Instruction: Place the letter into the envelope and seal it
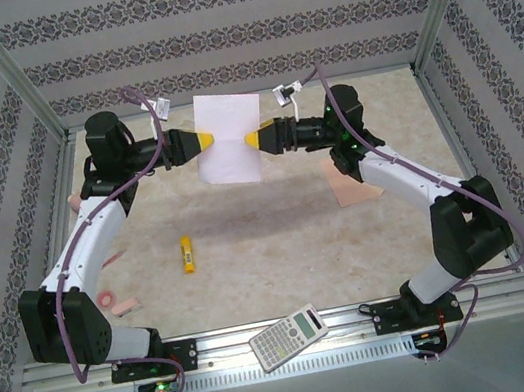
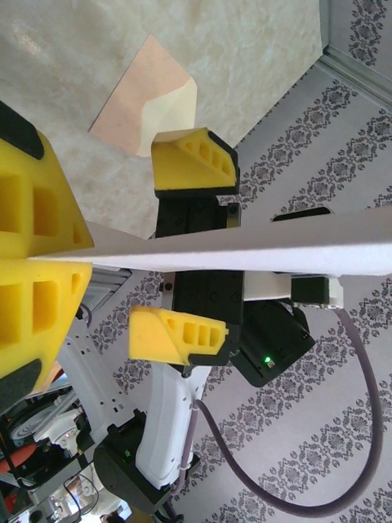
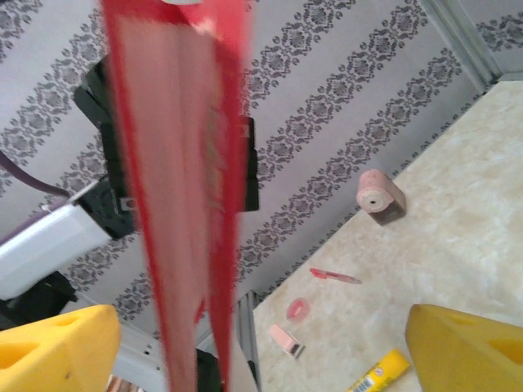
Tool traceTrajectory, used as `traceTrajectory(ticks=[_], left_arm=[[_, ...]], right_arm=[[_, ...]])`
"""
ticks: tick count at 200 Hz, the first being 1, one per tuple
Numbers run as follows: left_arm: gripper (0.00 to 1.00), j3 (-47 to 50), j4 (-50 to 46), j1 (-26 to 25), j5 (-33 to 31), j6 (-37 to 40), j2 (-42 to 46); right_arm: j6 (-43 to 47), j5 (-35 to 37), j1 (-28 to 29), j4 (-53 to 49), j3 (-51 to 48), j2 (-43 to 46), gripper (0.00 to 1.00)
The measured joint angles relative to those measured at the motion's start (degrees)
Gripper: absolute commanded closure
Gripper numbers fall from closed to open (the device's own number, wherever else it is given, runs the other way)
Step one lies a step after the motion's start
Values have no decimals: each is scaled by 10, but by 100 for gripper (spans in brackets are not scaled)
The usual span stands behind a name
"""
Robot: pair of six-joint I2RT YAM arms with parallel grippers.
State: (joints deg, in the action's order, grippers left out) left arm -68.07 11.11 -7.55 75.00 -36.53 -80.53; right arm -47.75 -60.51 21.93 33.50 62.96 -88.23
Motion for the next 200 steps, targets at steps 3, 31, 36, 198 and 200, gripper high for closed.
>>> traceTrajectory(ticks=[3,31,36,198,200], left_arm=[[100,0,0,0,0,0,0],[100,1,-1,0,0,3,0],[100,1,-2,0,-1,3,0],[100,1,-17,0,-27,33,-10],[100,1,-17,0,-27,33,-10]], right_arm=[[-1,-1,0,0,1,0,20],[-11,-5,1,10,7,0,34],[-14,-5,1,10,7,0,36],[-40,-7,-8,11,-2,25,74],[-40,-6,-8,11,-3,25,74]])
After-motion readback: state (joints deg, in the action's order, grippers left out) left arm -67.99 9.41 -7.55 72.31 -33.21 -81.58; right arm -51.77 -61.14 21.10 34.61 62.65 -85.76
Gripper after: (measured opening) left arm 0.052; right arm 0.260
